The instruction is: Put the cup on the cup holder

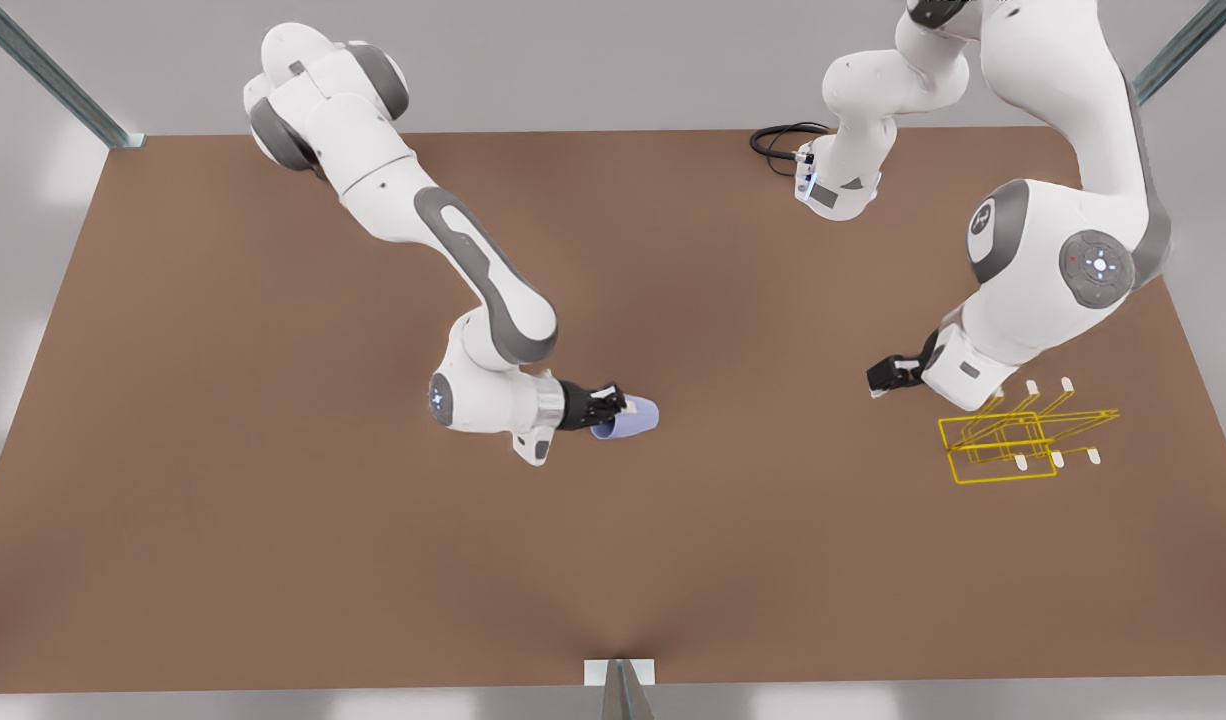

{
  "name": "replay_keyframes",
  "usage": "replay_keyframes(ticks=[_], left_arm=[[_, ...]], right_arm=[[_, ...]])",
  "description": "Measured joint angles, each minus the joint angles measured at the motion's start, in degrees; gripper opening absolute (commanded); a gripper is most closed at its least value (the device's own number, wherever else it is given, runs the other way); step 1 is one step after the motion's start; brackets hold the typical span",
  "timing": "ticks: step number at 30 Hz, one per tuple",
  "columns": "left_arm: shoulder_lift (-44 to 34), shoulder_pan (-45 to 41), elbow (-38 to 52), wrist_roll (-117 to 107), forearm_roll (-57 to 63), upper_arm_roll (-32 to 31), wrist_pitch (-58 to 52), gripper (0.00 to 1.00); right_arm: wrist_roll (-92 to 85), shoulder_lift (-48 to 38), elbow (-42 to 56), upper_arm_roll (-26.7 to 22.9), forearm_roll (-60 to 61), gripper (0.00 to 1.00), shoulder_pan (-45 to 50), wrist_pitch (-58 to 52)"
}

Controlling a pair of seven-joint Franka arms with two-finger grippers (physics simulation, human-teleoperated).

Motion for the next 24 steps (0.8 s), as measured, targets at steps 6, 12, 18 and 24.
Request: replay_keyframes(ticks=[6,12,18,24], left_arm=[[3.5,-2.42,0.3,-30.97,3.17,-0.74,11.11,1.0],[6.77,-2.38,0.64,-62.72,7.0,-0.75,16.89,1.0],[10.58,-8.67,0.71,-86.89,9.82,-1.23,18.97,1.0],[13.51,-11.8,0.11,-101.48,9.26,-5.21,19.31,1.0]], right_arm=[[4.6,22.21,25.8,7.7,3.58,0.21,6.95,16.1],[7.7,31.01,36.25,13.08,4.16,0.21,8.56,23.44],[9.49,32.75,36.8,15.45,4.16,1.0,8.57,25.22],[11.92,28.12,31.55,12.88,3.94,1.0,8.05,25.9]])
